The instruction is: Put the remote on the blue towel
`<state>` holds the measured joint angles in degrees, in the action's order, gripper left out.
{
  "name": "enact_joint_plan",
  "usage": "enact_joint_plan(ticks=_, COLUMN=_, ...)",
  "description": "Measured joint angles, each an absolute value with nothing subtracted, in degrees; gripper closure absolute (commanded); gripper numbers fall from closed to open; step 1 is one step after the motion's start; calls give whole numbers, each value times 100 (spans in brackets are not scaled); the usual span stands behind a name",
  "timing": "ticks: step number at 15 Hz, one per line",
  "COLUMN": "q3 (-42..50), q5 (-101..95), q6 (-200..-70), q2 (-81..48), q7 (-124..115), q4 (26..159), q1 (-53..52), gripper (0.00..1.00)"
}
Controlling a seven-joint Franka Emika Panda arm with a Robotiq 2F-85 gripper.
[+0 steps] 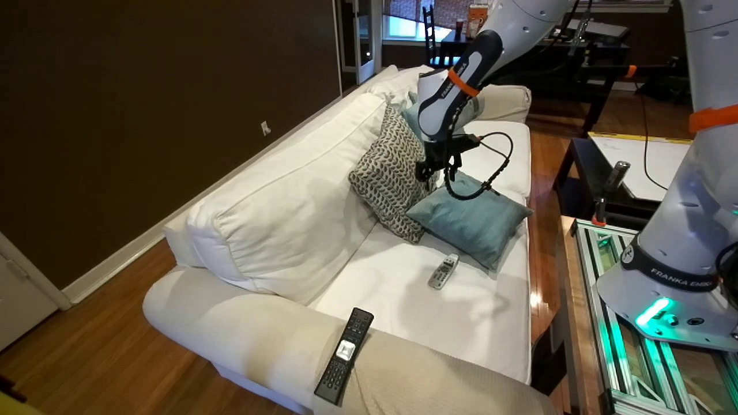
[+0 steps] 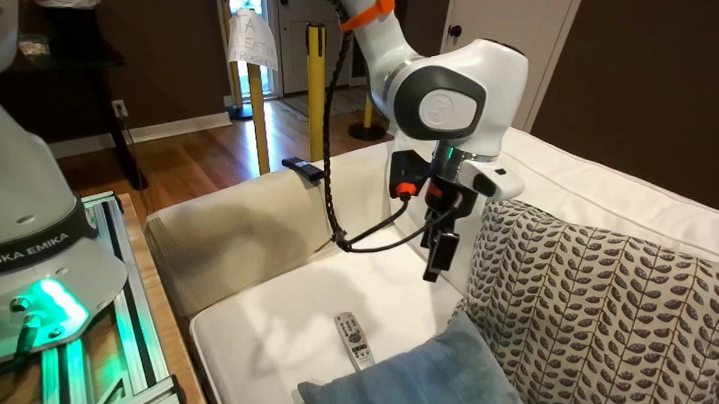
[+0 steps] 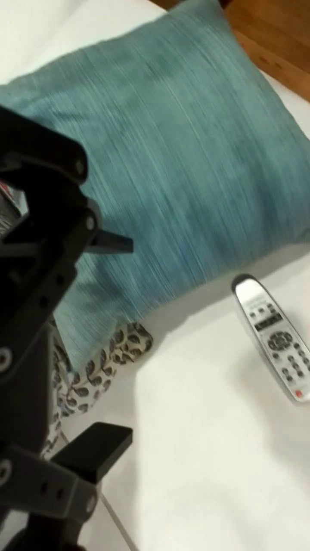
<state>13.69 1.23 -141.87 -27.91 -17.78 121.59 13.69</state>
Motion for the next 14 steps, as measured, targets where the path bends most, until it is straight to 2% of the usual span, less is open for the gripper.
enact_joint_plan(ticks=6, q3=730, q5=1929, q6=-14414, q2=-2552, q7=-1060, q4=13040, q1=1581, gripper=0)
enact_joint_plan(ticks=14, q3=209, q5=3352, q6=-16032, q2=-2492, q7=-60, q4=13996, q1=1975, gripper=0)
